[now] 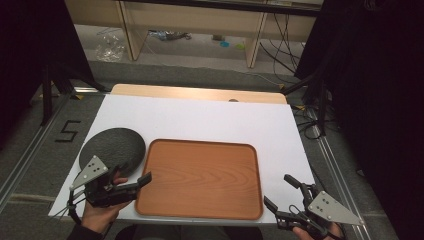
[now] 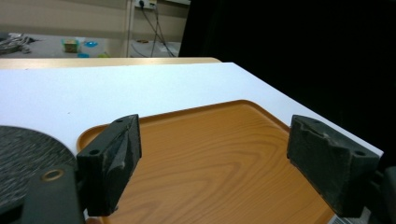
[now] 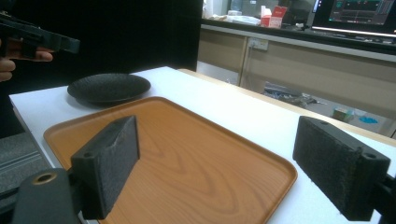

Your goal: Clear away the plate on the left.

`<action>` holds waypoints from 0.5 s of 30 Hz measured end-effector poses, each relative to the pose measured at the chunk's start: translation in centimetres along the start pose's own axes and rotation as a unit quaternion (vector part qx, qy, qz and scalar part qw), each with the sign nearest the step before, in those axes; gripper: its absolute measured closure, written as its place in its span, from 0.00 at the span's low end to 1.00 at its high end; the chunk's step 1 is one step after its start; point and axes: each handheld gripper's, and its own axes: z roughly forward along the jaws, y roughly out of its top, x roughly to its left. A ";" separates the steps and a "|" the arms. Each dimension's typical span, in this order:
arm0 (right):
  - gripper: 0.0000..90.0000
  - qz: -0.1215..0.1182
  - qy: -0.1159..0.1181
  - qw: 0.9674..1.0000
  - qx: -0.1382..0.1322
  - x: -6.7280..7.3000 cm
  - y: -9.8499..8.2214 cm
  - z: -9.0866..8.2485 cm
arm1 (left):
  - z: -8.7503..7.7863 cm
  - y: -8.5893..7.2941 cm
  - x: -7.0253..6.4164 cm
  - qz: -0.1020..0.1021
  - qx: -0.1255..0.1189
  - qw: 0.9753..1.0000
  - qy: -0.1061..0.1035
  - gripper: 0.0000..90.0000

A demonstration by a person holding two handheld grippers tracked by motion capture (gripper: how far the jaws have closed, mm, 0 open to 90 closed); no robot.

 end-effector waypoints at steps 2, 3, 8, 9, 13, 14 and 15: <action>0.17 0.000 0.000 1.000 0.000 0.0 0.0 0.0 | 0.0 0.0 0.3 -0.006 0.005 1.000 0.009 0.20; 0.17 -0.001 0.001 1.000 0.000 0.0 0.0 0.0 | 0.0 0.0 0.4 -0.008 0.008 1.000 0.015 0.20; 0.17 0.006 0.008 1.000 0.011 0.0 0.0 -0.1 | -0.3 0.2 1.2 -0.024 -0.008 1.000 0.001 0.20; 0.17 0.003 0.013 1.000 -0.005 0.0 -0.1 0.2 | -0.4 0.2 1.3 -0.025 -0.009 1.000 0.001 0.20; 0.17 0.002 0.007 1.000 0.003 0.0 0.0 0.1 | -0.4 0.2 1.7 -0.033 -0.007 0.999 0.008 0.20; 0.17 0.004 0.013 1.000 -0.005 0.0 -0.1 0.2 | -0.5 0.3 1.9 -0.039 -0.006 0.999 0.010 0.20; 0.17 0.006 0.007 1.000 0.004 0.0 -0.1 0.0 | -0.5 0.3 2.0 -0.044 -0.008 0.999 0.010 0.20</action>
